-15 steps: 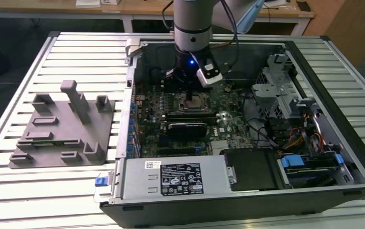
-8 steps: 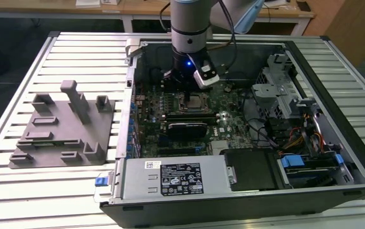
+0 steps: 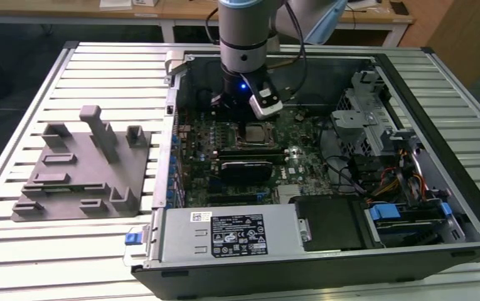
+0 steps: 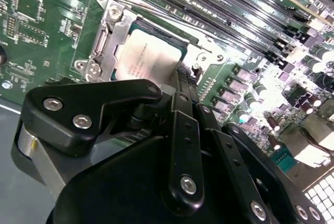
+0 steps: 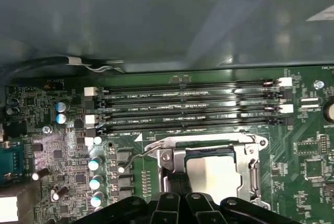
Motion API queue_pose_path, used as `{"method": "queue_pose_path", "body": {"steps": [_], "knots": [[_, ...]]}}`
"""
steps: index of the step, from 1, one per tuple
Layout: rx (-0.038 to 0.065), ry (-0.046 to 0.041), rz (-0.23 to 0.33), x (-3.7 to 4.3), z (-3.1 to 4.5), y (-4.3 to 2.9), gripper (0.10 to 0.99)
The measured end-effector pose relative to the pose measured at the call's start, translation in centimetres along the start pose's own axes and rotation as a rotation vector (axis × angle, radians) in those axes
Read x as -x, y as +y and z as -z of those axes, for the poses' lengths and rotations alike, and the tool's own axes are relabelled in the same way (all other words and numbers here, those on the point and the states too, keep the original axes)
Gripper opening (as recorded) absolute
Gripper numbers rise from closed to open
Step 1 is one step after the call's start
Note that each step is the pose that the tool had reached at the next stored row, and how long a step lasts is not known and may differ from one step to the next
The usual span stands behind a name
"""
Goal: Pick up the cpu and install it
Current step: 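Close the cpu cover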
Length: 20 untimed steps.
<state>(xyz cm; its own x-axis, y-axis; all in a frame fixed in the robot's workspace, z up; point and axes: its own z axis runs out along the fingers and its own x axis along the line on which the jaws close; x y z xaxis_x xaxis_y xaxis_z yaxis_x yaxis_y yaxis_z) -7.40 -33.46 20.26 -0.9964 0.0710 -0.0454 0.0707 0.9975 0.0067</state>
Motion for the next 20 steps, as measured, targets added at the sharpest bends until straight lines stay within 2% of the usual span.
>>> {"method": "queue_pose_path", "body": {"steps": [20], "knots": [[0.000, 0.0000, 0.000, -0.33, -0.47, -0.03, 0.106]]}}
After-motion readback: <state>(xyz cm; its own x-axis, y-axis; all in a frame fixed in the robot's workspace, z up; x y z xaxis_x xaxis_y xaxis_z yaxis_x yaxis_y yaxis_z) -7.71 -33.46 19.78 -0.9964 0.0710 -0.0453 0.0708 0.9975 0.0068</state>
